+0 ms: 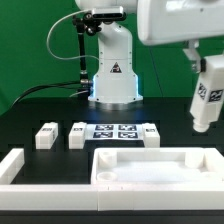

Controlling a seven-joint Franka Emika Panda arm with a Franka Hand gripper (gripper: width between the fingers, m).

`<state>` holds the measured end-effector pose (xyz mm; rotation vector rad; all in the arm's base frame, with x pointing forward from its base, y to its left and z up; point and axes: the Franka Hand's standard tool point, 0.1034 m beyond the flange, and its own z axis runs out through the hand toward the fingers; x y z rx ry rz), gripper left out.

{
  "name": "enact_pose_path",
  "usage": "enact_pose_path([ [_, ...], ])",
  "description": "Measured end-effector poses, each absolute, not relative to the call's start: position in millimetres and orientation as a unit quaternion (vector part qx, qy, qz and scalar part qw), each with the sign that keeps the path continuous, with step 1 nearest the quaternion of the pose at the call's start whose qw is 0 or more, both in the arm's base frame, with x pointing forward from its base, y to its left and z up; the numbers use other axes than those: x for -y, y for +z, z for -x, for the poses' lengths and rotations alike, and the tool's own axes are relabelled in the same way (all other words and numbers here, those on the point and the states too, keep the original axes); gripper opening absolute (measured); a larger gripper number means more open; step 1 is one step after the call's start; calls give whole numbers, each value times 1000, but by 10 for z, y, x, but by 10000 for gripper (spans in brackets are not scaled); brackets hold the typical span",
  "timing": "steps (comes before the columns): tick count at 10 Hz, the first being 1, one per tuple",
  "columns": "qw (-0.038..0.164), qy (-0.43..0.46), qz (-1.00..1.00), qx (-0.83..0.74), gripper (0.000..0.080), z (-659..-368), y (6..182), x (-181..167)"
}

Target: Assemble desk

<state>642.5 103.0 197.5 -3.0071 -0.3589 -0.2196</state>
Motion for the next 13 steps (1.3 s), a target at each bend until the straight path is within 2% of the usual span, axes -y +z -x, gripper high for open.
enact_pose_path([
  [5,37,-243,962,115,288,-6510,1890,-928],
  [6,31,-266,956,121,288,-6471,1743,-894],
  [9,36,-250,960,120,288,-6405,1532,-982],
  [13,40,-240,962,125,288,-6357,1435,-1079],
])
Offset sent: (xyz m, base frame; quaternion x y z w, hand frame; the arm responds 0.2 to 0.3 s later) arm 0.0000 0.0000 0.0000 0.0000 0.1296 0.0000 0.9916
